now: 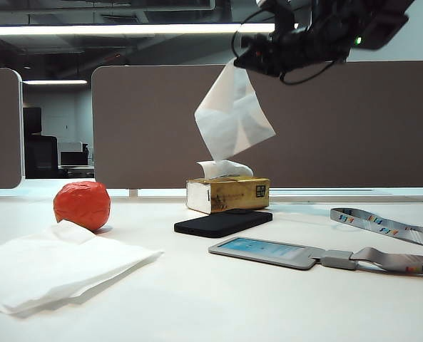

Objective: Pull out a tissue from the tissue box and use it to cover the ID card on the tabletop.

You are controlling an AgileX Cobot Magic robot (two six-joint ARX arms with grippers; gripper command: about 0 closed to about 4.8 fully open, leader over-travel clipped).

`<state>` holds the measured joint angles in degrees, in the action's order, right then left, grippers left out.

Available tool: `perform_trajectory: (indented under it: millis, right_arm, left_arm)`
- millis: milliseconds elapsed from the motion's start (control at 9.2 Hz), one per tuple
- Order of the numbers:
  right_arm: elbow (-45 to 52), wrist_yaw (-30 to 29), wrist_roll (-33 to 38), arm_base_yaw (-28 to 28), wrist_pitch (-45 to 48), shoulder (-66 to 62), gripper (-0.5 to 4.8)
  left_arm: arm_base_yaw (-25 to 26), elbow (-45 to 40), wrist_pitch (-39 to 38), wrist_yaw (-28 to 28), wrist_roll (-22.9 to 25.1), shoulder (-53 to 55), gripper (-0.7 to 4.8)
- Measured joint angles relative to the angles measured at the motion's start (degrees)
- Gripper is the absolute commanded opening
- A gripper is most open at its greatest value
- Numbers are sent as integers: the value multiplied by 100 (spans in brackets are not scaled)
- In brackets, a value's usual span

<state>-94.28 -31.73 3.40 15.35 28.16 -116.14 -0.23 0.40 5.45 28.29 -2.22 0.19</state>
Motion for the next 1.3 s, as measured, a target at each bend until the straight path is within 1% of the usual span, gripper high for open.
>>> perform_trajectory:
  millis: [217, 326, 435, 544, 761, 870, 979, 1087, 1196, 1305]
  right_arm:
    - [2, -466, 0, 13, -1427, 542, -5]
    - [133, -560, -487, 48, -4017, 1386, -5]
    - [417, -557, -505, 48, -4039, 1582, -5]
    - [907, -560, -518, 50, -4109, 1816, -5]
    - [2162, -533, -616, 219, -4155, 2387, -5]
    - [3049, -542, -649, 461, -3676, 2826, -5]
    - [3679, -540, -525, 546, -3154, 2951, -5]
    - [4406, -424, -450, 564, -3069, 2940, -5]
    - [4507, -417, -450, 564, -3049, 2938, -5]
    - [4883, -400, -450, 566, -3040, 2951, -5]
  left_arm:
    - [0, 0, -74, -2, 0, 2, -6]
    - [0, 0, -15, -2, 2, 0, -6]
    - [0, 0, -15, -2, 2, 0, -6]
    - [0, 0, -13, -2, 2, 0, -6]
    - [0, 0, -13, -4, 2, 0, -6]
    - [0, 0, -13, -4, 2, 0, -6]
    - [0, 0, -13, -4, 2, -2, -6]
    - [0, 0, -13, -4, 2, -2, -6]
    - [0, 0, -13, -7, 2, -2, -6]
    - [0, 0, -13, -4, 2, -2, -6]
